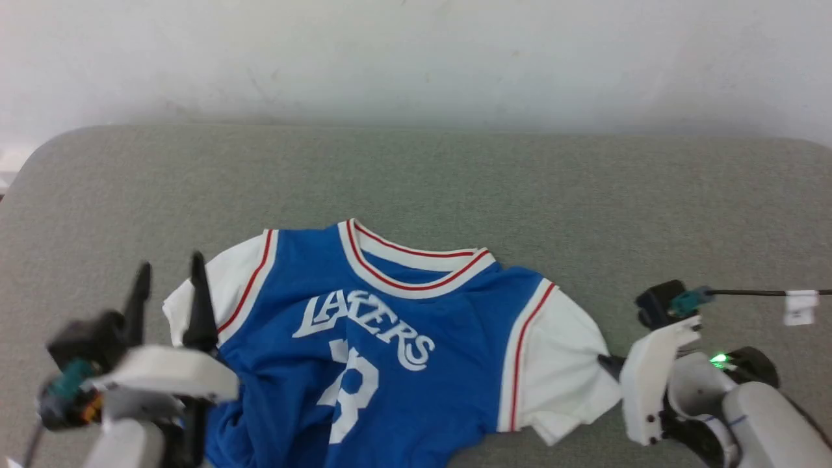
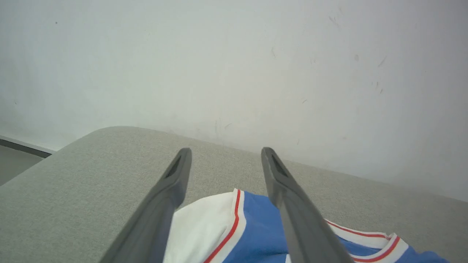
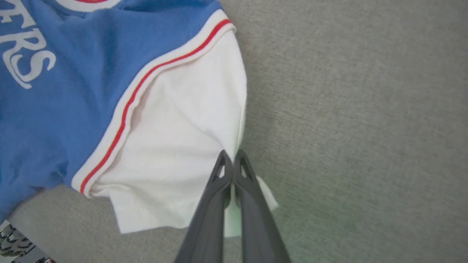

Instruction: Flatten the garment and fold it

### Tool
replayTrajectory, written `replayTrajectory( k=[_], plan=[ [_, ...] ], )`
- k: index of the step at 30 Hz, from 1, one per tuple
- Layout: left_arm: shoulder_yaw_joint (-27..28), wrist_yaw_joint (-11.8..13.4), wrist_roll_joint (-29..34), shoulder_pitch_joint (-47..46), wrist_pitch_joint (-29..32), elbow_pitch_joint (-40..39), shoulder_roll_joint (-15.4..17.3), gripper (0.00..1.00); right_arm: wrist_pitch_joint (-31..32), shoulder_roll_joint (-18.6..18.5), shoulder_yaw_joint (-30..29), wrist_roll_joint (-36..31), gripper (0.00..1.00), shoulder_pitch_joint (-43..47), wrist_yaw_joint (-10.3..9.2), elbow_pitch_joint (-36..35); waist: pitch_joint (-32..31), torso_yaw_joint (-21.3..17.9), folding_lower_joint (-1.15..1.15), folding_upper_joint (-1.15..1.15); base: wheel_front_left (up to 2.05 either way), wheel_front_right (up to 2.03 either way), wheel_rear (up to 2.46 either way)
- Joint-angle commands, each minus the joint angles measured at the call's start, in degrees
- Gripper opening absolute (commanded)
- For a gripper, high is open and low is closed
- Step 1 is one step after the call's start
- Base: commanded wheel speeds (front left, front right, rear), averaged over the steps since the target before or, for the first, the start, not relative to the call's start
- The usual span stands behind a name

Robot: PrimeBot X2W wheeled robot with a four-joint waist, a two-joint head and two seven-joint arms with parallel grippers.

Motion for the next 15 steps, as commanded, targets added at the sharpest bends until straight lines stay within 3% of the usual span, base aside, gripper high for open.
replayTrajectory(
  k=[1, 7, 15],
  plan=[
    [0.67, -0.44, -0.48, -1.84, 1.13, -0.35, 1.13, 1.00, -0.04, -0.58, -0.93, -0.61, 0.00, 1.07, -0.03, -1.00, -0.43, -1.08, 0.00, 0.00, 0.00, 0.00, 0.00],
    [1.46, -3.65, -3.51, -9.24, 12.50, 2.45, 7.56, 1.00, 2.63, -3.28, -6.94, -3.03, 0.00, 4.61, -0.03, -7.04, 1.16, -3.57, 0.00, 0.00, 0.00, 0.00, 0.00],
    [-1.91, -10.27, -8.07, -19.41, 30.68, 15.96, 13.67, 1.00, 5.16, -3.60, -9.72, -4.35, 0.00, 5.83, -0.03, -12.75, 5.66, -7.28, 0.00, 0.00, 0.00, 0.00, 0.00]
  ],
)
